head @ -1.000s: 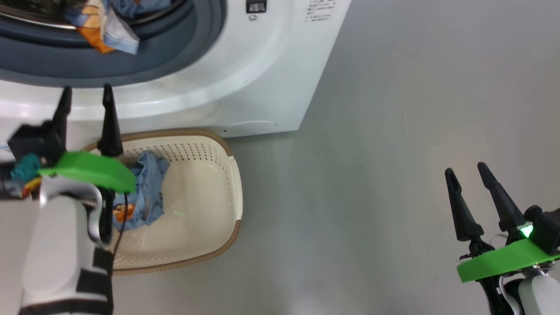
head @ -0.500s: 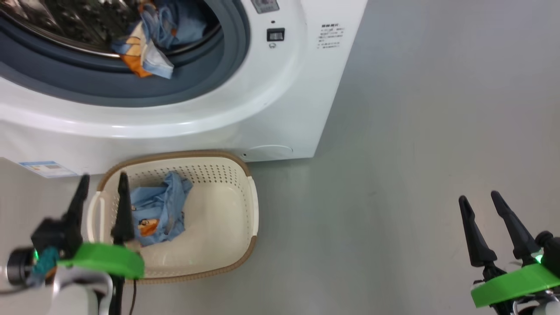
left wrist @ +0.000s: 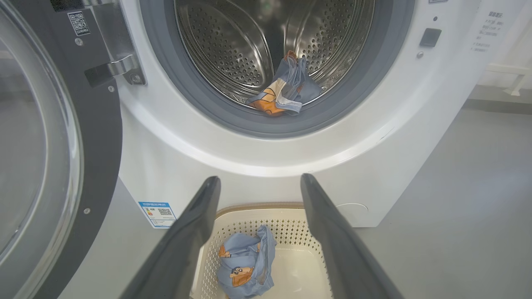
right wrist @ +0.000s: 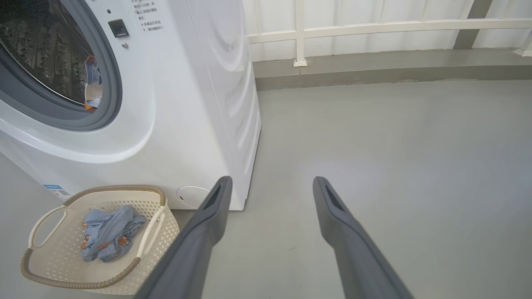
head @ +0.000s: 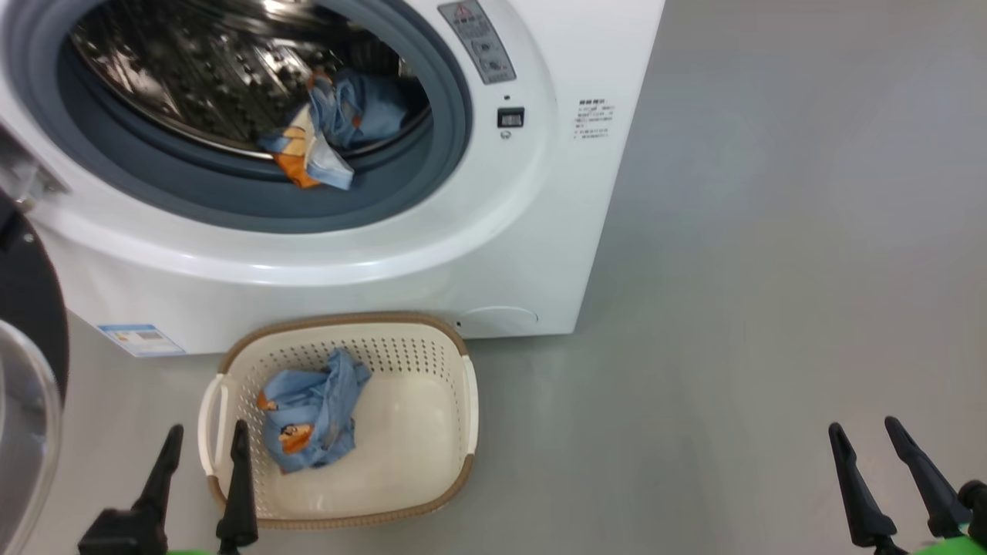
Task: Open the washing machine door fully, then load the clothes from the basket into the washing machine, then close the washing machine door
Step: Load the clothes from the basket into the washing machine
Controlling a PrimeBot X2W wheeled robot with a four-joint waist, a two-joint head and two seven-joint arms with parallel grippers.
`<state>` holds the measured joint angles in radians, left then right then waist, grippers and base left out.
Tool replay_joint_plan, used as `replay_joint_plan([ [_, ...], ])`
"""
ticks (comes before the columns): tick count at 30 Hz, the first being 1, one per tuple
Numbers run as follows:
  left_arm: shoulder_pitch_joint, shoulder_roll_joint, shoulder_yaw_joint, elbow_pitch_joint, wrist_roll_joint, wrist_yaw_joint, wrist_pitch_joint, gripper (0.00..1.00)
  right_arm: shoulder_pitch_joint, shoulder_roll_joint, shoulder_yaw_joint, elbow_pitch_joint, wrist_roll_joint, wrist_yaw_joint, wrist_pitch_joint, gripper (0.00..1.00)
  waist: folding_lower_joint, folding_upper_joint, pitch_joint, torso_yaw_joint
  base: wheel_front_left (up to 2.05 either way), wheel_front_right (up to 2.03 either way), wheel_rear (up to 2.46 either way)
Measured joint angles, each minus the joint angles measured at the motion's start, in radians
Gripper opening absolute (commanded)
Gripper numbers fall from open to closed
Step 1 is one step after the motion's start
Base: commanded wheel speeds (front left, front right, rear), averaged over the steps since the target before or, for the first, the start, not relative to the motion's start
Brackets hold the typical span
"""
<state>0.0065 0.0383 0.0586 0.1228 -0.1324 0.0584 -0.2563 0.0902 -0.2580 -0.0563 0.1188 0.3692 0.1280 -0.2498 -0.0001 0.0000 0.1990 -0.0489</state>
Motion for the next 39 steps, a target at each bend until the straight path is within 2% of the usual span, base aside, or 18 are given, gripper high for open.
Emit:
replay_joint_plan([
  [11,0.157,0.002,-0.004,-0.107,-0.015,0.032,0.000,1.00,0.056,0.001,-0.020,-0.013,-0.007,0.000,0.000,1.00,0.0000,0.0000,-0.072,0.015,0.00,0.00,0.00],
  [23,0.162,0.003,-0.020,-0.114,-0.015,0.040,0.000,1.00,0.058,0.007,-0.021,-0.021,-0.009,0.000,0.000,1.00,0.0000,0.0000,-0.069,0.009,0.00,0.00,0.00],
  [28,0.126,0.003,-0.052,-0.011,-0.013,0.034,0.001,1.00,0.051,0.014,-0.012,-0.029,-0.009,0.000,0.000,1.00,0.0001,0.0000,-0.036,0.005,0.00,0.00,0.00],
  [39,-0.126,0.002,-0.067,0.280,-0.003,0.006,0.001,1.00,-0.074,0.017,0.037,-0.033,-0.008,0.000,0.000,1.00,0.0002,0.0000,0.074,-0.012,0.00,0.00,0.00],
])
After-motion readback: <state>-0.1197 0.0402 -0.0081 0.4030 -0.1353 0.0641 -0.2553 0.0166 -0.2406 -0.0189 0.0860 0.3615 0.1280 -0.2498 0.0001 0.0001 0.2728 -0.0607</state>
